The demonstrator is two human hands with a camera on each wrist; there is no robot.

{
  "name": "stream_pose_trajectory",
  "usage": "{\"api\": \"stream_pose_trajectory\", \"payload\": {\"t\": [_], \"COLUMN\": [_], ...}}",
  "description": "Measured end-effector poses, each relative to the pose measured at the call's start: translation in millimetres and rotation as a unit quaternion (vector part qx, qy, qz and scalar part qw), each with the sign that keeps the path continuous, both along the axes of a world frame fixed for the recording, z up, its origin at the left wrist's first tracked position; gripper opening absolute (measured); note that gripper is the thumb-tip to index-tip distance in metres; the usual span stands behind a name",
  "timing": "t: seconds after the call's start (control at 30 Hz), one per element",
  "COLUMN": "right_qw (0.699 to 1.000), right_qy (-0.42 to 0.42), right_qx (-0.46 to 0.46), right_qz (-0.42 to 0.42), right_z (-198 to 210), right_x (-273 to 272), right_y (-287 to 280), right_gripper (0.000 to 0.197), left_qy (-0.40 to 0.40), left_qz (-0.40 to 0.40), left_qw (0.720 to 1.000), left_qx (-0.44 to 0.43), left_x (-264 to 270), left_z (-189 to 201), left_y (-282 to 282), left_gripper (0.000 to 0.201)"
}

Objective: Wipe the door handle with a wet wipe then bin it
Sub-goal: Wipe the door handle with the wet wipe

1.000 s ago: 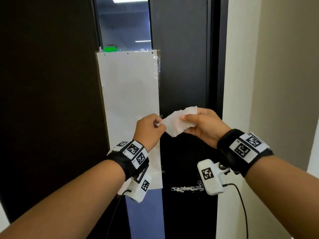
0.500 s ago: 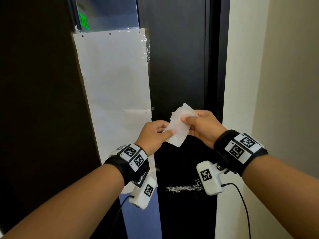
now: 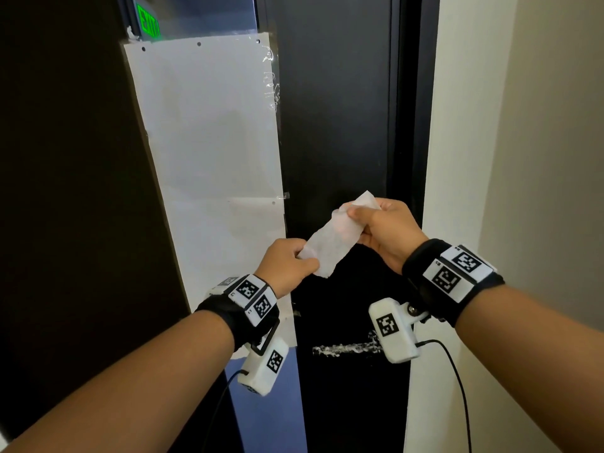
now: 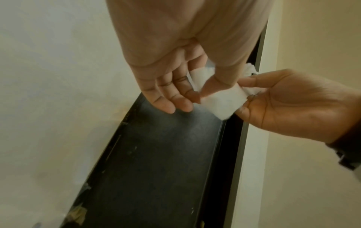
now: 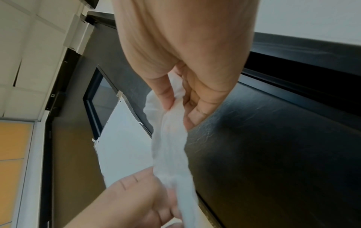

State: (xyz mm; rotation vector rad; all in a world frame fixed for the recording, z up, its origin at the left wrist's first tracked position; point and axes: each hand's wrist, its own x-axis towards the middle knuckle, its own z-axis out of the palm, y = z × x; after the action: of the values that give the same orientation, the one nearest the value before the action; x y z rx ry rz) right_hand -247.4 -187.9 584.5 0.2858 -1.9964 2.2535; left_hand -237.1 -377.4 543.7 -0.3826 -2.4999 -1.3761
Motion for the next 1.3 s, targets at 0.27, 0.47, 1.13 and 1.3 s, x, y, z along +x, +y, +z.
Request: {"api": "stream_pose_trajectory", "payload": {"t": [0.27,0.47,1.13,1.3], "right_qw": [0.999,0.997,0.967,0.961], "right_qy": [0.011,0.009,-0.109,-0.122], "right_qx": [0.044,0.077,0.148,0.174], "right_qz": [-0.017,-0.005,-0.177,-0.177], "right_z": [-1,-7,-100,-140], "right_x": [4,7,-2,-5], "right_y": [0,-6,62,64], "right_gripper": [0.022,0.024,0.029,0.031], "left_qy": [-0.031,0.021,0.219,0.243], "left_qz": [-0.005,-0.035,-0.002,0.014], "left_qw": [0.999,0.999,0.838,0.798], "left_qx": [0.039,0.024,-0.5,-0.551], "left_x": [-4,-3,-36,-48], "left_z": [2,6,-52,-65], "left_y": [3,19,9,6], "left_gripper": [0.023,0.02,0.071,0.076]}}
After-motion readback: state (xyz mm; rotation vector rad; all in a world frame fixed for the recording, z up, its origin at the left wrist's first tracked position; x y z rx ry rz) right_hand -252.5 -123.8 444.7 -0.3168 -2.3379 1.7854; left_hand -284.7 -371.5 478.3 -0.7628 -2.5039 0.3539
